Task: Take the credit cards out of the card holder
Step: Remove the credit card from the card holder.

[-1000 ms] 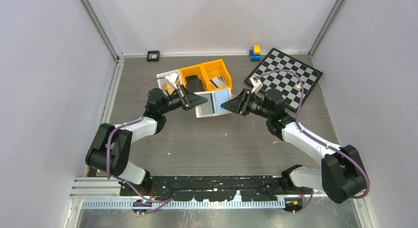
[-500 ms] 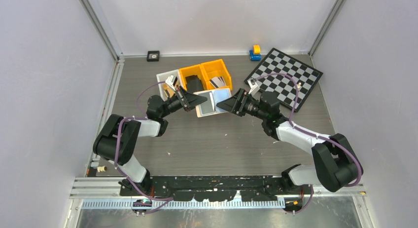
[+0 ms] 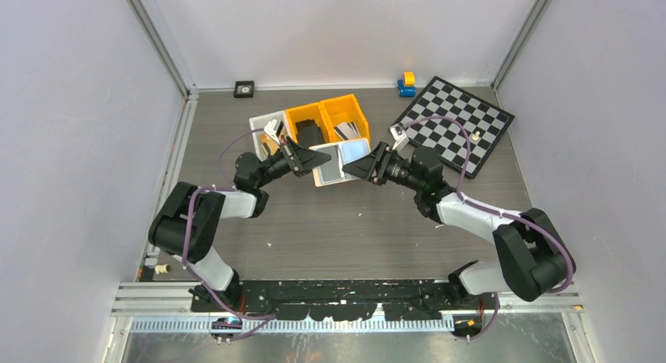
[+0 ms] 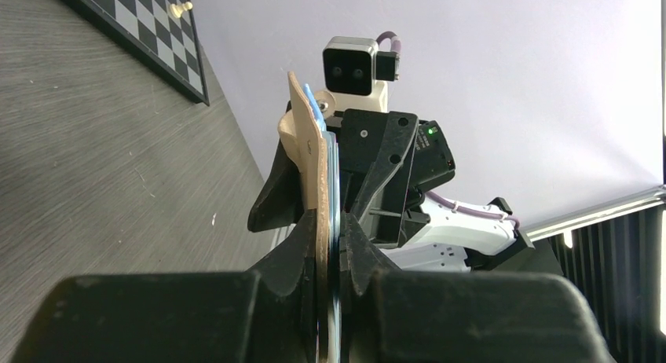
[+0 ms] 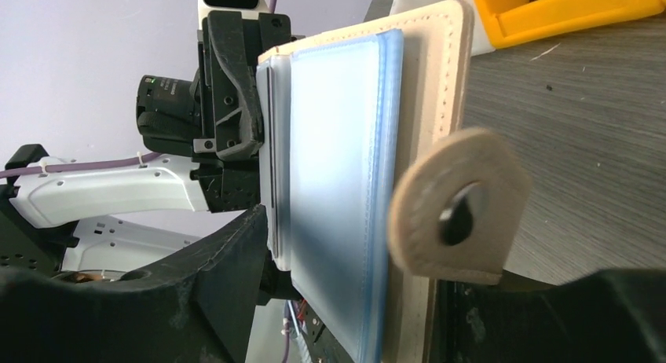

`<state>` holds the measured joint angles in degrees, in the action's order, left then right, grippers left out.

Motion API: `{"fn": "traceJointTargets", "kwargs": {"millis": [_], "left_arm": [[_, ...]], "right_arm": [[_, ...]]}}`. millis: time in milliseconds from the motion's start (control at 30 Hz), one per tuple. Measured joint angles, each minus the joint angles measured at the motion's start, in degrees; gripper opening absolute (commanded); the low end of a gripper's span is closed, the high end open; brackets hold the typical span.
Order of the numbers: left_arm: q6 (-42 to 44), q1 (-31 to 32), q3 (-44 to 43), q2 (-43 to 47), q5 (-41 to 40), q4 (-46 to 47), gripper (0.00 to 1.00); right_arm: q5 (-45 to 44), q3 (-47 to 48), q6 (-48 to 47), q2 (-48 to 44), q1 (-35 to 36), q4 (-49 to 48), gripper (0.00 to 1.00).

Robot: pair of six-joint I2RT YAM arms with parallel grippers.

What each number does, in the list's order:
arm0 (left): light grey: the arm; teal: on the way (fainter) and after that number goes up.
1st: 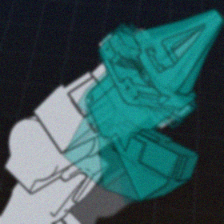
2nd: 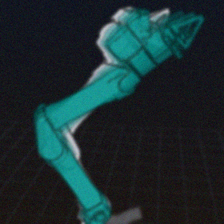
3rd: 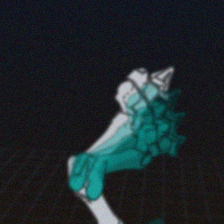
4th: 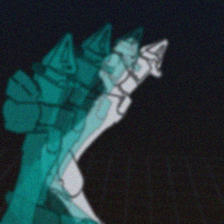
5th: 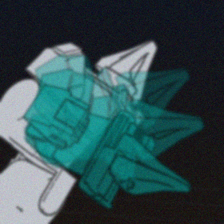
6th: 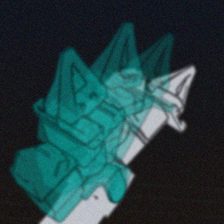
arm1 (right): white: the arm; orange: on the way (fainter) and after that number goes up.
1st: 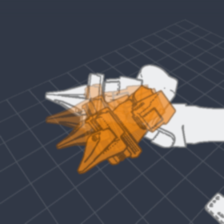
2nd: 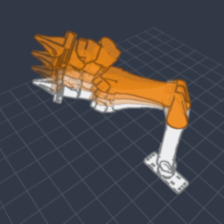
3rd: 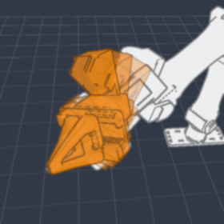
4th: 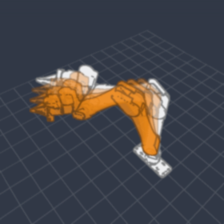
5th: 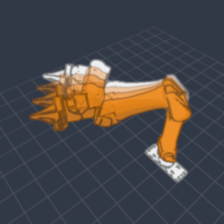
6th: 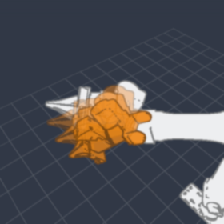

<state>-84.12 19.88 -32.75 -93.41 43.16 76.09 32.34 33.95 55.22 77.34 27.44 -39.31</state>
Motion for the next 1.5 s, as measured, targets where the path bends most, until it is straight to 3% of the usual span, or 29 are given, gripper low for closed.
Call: {"fn": "traceJointTargets", "kwargs": {"millis": [300, 533, 800, 1000, 1133, 1167, 1233, 1300, 1500], "left_arm": [[-0.52, 0.37, 0.0, -0.11, 0.0, 0.15, 0.09], [-0.87, 0.37, 0.0, -0.13, 0.0, 0.17, 0.16], [-1.18, 0.39, 0.0, -0.85, 0.15, 0.33, 0.23], [-2.25, 0.63, -0.2, -0.9, 0.66, 1.36, 0.25], [-2.49, 0.74, -0.44, -1.09, 0.92, 1.46, 0.17], [-2.43, 0.74, -0.44, -1.18, 0.92, 1.46, 0.13], [-2.34, 0.72, -0.44, -1.49, 0.9, 1.33, 0.03], [-2.51, 0.72, -0.44, -1.88, 0.9, 1.22, 0.0], [-2.54, 0.68, -0.44, -1.95, 1.07, 1.49, 0.0]], "right_arm": [[0.83, 0.0, 0.15, 0.81, 1.22, -0.07, 0.62], [0.7, 0.94, -1.01, 0.79, 1.44, 1.81, 0.4], [-1.64, 1.53, -2.89, -1.27, 1.64, 5.38, 0.22], [-4.11, 1.38, -4.31, -4.04, 1.64, 7.8, 0.2], [-4.85, 0.7, -4.24, -4.79, 1.22, 7.89, 0.18], [-4.85, 0.57, -4.17, -4.92, 1.09, 7.82, 0.19], [-4.83, 0.26, -3.96, -5.38, 0.72, 7.39, 0.38], [-4.92, 0.09, -3.8, -5.88, 0.37, 6.97, 0.54], [-7.08, -1.31, -3.74, -7.87, -2.75, 8.61, 0.64]]}}
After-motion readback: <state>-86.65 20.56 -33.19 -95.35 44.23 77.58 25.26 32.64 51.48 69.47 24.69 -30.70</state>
